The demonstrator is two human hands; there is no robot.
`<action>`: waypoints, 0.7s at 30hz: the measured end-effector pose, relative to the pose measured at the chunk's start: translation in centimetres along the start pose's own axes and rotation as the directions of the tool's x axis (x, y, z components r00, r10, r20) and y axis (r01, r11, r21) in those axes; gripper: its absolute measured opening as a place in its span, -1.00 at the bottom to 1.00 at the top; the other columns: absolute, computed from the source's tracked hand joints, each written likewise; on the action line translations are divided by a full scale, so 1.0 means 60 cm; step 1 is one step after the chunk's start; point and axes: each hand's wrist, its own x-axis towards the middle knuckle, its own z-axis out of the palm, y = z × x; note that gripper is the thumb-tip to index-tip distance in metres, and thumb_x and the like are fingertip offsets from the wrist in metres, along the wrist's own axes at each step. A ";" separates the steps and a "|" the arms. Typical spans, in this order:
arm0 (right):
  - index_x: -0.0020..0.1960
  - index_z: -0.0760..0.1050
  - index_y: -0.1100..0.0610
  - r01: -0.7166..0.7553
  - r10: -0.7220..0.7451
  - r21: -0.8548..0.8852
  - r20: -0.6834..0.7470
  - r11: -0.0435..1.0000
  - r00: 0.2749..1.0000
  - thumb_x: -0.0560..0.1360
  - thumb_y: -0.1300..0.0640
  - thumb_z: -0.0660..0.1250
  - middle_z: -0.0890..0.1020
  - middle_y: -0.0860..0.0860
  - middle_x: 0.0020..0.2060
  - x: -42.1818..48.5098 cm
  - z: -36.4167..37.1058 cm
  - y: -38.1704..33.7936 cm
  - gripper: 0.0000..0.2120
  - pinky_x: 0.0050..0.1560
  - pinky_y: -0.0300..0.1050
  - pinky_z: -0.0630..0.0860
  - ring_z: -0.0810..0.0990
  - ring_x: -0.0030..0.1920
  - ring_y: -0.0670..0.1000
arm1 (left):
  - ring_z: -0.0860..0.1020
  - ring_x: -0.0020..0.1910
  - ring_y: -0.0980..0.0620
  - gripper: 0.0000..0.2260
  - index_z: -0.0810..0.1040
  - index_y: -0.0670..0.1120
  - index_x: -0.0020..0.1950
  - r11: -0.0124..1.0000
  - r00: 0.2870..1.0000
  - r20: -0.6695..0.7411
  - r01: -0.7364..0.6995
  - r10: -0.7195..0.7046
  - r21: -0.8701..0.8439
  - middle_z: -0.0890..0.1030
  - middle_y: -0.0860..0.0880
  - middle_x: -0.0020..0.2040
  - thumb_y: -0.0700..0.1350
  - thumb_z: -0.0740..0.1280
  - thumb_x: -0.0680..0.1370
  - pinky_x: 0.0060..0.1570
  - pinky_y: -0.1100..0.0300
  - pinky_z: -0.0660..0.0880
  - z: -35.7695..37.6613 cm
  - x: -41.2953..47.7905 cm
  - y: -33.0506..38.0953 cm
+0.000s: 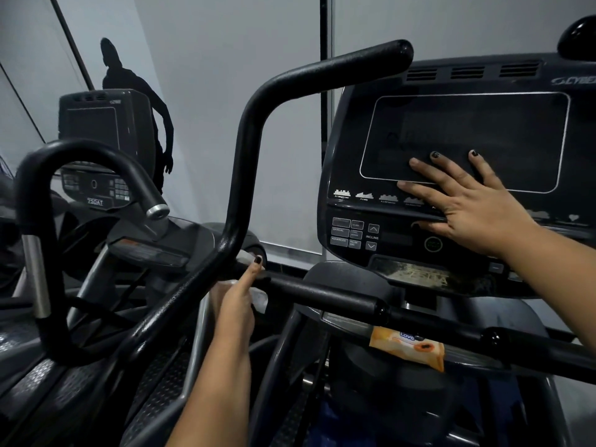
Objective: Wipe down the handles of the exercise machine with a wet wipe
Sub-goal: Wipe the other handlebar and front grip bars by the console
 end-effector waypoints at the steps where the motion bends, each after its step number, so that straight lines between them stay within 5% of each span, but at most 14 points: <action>1: 0.57 -0.09 -0.23 0.000 0.000 -0.001 0.000 1.000 1.000 0.47 -0.38 -0.05 -0.08 -0.14 0.58 -0.001 0.000 -0.001 -0.29 0.52 0.22 -0.08 -0.08 0.57 -0.03 | 0.49 -0.42 0.02 -0.81 0.62 -0.07 -0.35 0.997 0.999 -0.004 0.037 -0.037 -0.073 0.51 -0.02 -0.49 -0.16 0.44 0.48 -0.19 0.09 0.49 0.011 0.007 0.001; 5: 0.57 -0.07 -0.22 0.004 -0.004 0.000 -0.007 1.000 1.000 0.47 -0.38 -0.05 -0.07 -0.14 0.58 0.001 0.000 -0.001 -0.29 0.52 0.22 -0.07 -0.07 0.57 -0.03 | 0.55 -0.23 0.04 -0.81 0.52 -0.19 -0.07 0.944 0.996 -0.067 0.032 -0.058 -0.327 0.57 -0.05 -0.26 -0.25 0.49 0.40 -0.01 0.01 0.54 0.024 0.038 -0.014; 9: 0.57 -0.07 -0.22 0.002 -0.002 -0.008 -0.002 1.000 1.000 0.47 -0.38 -0.07 -0.05 -0.13 0.58 0.000 -0.002 -0.002 -0.29 0.52 0.22 -0.08 -0.06 0.57 -0.03 | 0.50 -0.40 0.18 -0.77 0.46 -0.20 -0.06 0.972 0.925 -0.368 -0.162 0.089 -0.172 0.55 0.05 -0.36 -0.33 0.49 0.42 -0.33 0.30 0.50 0.054 0.020 -0.028; 12: 0.57 -0.07 -0.22 0.004 -0.004 -0.010 0.013 1.000 1.000 0.47 -0.39 -0.11 -0.05 -0.13 0.58 -0.001 -0.001 -0.001 -0.30 0.52 0.22 -0.07 -0.06 0.57 -0.03 | 0.58 -0.02 -0.16 -0.46 0.32 -0.33 0.29 0.982 0.902 -0.420 -0.156 0.097 -0.108 0.56 -0.34 0.09 -0.15 0.45 0.44 0.14 -0.15 0.52 0.061 0.005 -0.054; 15: 0.57 -0.09 -0.22 0.007 -0.006 -0.020 0.036 1.000 0.999 0.48 -0.41 -0.24 -0.06 -0.13 0.58 -0.001 -0.003 -0.002 -0.31 0.52 0.22 -0.07 -0.07 0.57 -0.03 | 0.40 0.37 -0.34 -0.36 0.17 -0.13 0.52 0.995 0.938 -0.342 -0.077 0.049 -0.067 0.37 -0.33 0.42 -0.03 0.28 0.48 0.36 -0.32 0.30 0.064 -0.017 -0.082; 18: 0.57 -0.09 -0.23 0.007 -0.007 0.000 0.055 1.000 0.998 0.47 -0.42 -0.29 -0.07 -0.13 0.58 -0.002 -0.004 -0.002 -0.30 0.52 0.22 -0.08 -0.08 0.57 -0.03 | -0.08 0.57 0.09 -0.38 -0.04 -0.06 0.61 0.966 0.964 -0.125 -0.214 0.233 0.146 -0.09 -0.09 0.61 -0.06 0.18 0.62 0.56 0.03 -0.04 0.079 -0.079 -0.092; 21: 0.56 -0.12 -0.24 0.006 -0.006 0.001 0.054 1.000 0.999 0.46 -0.43 -0.34 -0.09 -0.14 0.58 -0.002 -0.004 -0.003 -0.29 0.52 0.22 -0.10 -0.10 0.57 -0.04 | -0.37 0.51 0.21 -0.40 -0.20 0.00 0.59 0.764 0.927 0.115 -0.361 0.358 0.535 -0.34 0.09 0.56 0.11 0.04 0.66 0.50 0.19 -0.22 0.070 -0.116 -0.110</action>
